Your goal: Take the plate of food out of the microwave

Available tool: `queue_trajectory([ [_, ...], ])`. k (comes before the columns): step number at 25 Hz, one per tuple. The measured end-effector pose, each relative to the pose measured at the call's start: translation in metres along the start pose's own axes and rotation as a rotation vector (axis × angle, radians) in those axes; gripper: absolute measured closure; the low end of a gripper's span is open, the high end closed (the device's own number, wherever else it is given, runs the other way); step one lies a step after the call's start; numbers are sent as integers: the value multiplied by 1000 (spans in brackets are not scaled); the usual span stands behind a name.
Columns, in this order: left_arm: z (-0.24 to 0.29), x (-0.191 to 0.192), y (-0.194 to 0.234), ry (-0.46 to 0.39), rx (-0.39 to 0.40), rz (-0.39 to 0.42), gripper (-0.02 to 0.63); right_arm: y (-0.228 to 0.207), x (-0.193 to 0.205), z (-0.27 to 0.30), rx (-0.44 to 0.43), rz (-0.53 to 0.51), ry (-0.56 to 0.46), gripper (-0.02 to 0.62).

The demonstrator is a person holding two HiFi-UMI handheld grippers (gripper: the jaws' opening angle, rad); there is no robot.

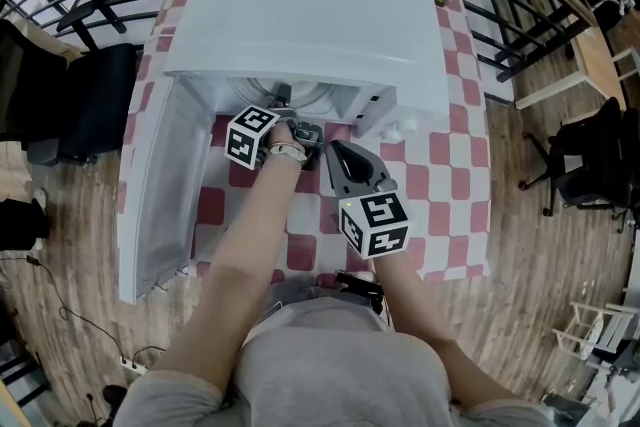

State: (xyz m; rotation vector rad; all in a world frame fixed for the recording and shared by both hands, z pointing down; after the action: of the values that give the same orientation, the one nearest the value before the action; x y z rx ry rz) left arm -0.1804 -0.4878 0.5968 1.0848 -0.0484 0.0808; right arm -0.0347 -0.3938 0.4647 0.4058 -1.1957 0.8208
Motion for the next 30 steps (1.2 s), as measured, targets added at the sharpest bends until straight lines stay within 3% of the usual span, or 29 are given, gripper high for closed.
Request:
queue_trajectory([
  [4,2,0,2,1,-52,-20,287,0,2,-1,0,1,3,568],
  [12,-4,1,4,43,-42,22,292,5,4,-7,3,2,5,568],
  [30,-30,5,5,58,-30,29,413,12,6,-28,9,2,-9,568],
])
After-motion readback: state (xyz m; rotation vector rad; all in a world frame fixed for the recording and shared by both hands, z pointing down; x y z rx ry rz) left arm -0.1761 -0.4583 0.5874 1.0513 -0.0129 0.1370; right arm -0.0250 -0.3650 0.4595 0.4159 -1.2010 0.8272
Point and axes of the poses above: the fingertips, and each gripper's own axes: z forward along the fingers, y to its left, x out of its underside, the point moved 3 cm from there along -z, backward along the fingers, and after that the axes turned 2 degrees about -y, right-handed, at the moved point
